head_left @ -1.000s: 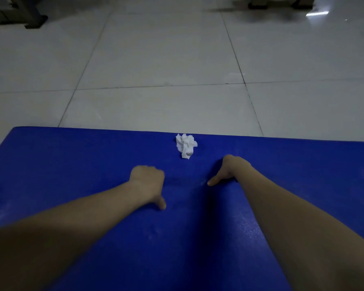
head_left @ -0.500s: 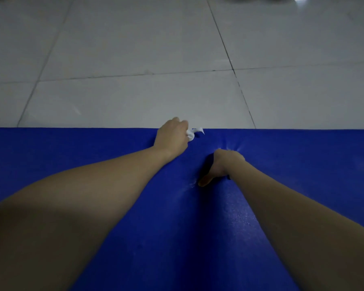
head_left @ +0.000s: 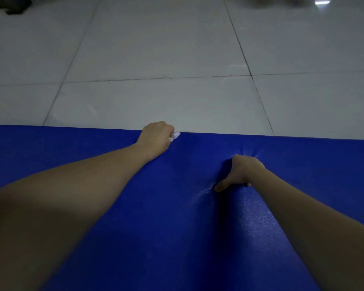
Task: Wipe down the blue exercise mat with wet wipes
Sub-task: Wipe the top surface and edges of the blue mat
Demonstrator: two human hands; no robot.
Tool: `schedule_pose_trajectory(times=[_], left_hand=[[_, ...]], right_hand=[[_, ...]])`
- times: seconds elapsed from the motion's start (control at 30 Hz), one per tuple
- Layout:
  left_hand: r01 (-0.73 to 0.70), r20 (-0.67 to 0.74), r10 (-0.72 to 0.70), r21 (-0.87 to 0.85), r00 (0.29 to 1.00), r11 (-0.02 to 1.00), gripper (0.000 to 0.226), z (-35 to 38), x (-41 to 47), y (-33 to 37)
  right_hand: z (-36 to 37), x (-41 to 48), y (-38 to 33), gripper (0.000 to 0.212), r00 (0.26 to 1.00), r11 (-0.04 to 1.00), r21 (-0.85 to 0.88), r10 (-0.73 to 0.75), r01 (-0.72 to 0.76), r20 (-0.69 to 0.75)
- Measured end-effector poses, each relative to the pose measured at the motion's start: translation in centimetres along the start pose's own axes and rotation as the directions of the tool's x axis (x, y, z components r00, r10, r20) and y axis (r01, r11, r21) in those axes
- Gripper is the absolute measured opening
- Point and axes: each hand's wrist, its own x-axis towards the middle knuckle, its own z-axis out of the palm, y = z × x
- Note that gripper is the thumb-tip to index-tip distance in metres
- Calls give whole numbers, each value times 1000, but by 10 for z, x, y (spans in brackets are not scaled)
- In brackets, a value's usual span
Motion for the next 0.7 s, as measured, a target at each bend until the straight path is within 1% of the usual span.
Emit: schedule_pose_trajectory(times=[0.13,0.17,0.23,0.3,0.37,0.4,0.47,0.5,0.53,0.6,0.67,0.7], left_hand=[[178,-38,-179,-26,983,984,45,0,-22,-38],[230,-41,-232,-59,972,971,41,1,-25,-41],[348,6,-351,-160,936,924,31,0,-24,-35],[447,65,-447,-269,892,853,25,-2,-19,-21],[493,106,-497,-407,861,769,31,-2,-13,-3],[497,138,-502,-503,854,707,38,-1,-11,7],[481,233,-461,-688,856,544,43,1,-10,36],[462,254,-426,-726,868,509,44,4,-9,53],[432,248,-381,-723,890,539,47,7,-9,71],[321,176,-278,-674,944,666,54,17,-12,103],[164,67,-155,-596,986,786,56,26,-18,119],[89,20,-93,-541,995,836,53,30,-20,118]], right_hand=[[0,0,1,93,1000,1000,-4,5,-5,-2],[1,0,1,93,1000,1000,-3,6,-6,-4],[1,0,1,94,1000,1000,3,8,-8,-8],[2,1,2,94,1000,1000,-1,5,-5,-10],[2,2,2,94,1000,1000,3,3,-3,-10],[2,2,2,95,1000,1000,5,0,0,-9],[3,2,3,95,1000,1000,5,-5,6,-14],[3,3,3,94,1000,1000,5,-8,8,-16],[2,3,3,93,1000,1000,5,-9,9,-16],[2,4,2,91,1000,1000,0,7,-7,-6],[2,3,0,88,1000,1000,-6,21,-21,-1],[2,3,0,87,1000,1000,-4,23,-23,-2]])
